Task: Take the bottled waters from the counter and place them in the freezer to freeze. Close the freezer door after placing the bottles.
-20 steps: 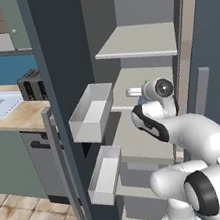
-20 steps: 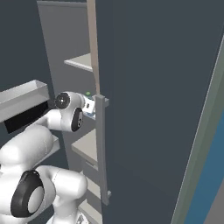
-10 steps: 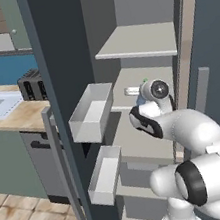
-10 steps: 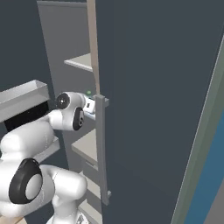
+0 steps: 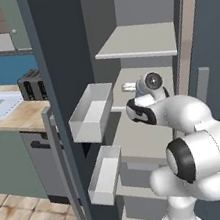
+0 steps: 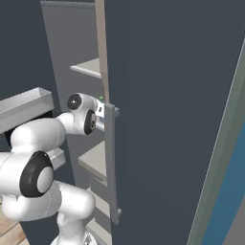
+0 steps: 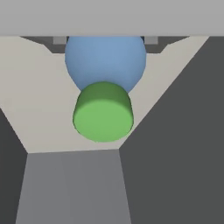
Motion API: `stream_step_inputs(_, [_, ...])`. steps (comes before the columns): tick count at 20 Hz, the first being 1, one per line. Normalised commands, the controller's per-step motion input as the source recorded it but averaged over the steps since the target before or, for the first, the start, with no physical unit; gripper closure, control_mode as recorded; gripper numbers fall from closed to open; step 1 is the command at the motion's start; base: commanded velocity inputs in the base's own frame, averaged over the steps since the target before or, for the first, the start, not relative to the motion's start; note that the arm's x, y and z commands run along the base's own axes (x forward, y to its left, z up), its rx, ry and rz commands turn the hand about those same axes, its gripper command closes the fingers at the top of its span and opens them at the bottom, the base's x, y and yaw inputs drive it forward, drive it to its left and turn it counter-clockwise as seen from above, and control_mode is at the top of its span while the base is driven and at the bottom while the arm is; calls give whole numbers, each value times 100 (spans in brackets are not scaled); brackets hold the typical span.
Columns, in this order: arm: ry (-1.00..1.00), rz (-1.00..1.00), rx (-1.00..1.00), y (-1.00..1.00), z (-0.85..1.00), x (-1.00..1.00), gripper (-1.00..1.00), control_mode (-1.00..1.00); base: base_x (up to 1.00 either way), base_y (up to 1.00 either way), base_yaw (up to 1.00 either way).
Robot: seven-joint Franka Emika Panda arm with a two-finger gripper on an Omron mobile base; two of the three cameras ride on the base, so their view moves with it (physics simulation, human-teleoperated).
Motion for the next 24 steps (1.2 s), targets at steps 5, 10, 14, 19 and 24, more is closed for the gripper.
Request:
stream_step_inputs(5, [0,0,0,-1,-6,4,100,-100,0,0,0])
stream_step_inputs(10, [0,0,0,0,-17,10,100,-100,0,0,0])
stream_step_inputs(14, [4,0,0,0,-27,23,100,-100,0,0,0])
stream_step_inputs(19, [2,0,0,0,-23,25,100,-100,0,0,0])
stream_step_inputs(24, [0,0,0,0,-23,25,100,-100,0,0,0])
